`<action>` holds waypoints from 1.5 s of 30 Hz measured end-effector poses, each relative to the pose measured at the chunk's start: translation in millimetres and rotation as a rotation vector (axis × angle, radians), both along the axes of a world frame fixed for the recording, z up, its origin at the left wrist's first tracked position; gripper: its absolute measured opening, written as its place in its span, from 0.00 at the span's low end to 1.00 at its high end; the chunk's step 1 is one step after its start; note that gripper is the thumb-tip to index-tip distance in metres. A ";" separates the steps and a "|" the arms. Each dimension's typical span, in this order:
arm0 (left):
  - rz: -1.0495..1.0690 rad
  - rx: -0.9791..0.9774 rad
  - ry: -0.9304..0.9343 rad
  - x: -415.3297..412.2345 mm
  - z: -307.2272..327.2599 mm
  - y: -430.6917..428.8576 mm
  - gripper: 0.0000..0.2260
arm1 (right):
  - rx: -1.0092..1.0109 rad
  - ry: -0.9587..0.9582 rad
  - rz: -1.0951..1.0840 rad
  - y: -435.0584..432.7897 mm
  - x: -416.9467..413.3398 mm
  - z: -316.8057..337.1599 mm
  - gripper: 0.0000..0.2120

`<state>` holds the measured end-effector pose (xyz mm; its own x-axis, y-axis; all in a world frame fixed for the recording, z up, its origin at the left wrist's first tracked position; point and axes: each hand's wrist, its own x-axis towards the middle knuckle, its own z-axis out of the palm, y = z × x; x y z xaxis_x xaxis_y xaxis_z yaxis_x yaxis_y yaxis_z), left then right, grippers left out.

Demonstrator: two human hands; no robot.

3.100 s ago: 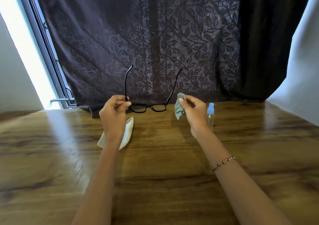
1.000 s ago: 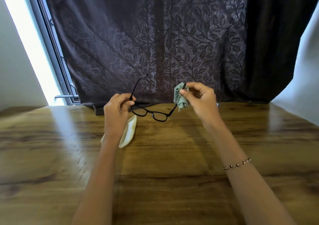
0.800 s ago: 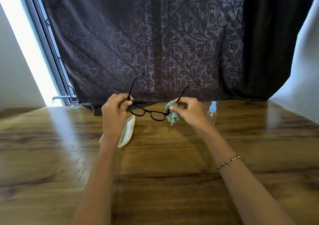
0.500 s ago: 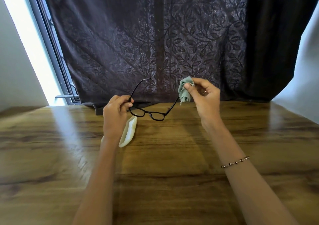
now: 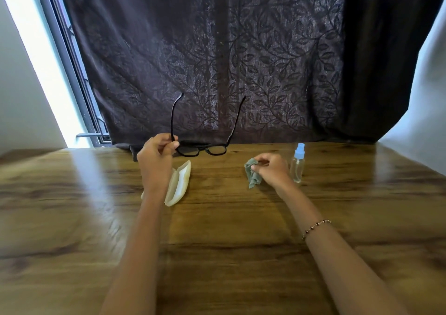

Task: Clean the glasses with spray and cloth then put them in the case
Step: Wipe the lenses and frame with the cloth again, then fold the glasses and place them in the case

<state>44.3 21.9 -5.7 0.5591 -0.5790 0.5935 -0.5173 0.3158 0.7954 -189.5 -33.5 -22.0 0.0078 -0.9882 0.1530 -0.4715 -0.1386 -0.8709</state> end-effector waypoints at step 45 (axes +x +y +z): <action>-0.329 0.018 -0.010 -17.3 1.0 1.0 0.10 | -0.751 0.331 0.170 -1.5 9.2 -1.5 0.10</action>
<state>27.0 22.9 -4.8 0.3346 -0.7381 0.5859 -0.3981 0.4528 0.7978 -180.3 -35.0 -23.4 0.3079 -0.6056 0.7338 -0.6072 -0.7188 -0.3386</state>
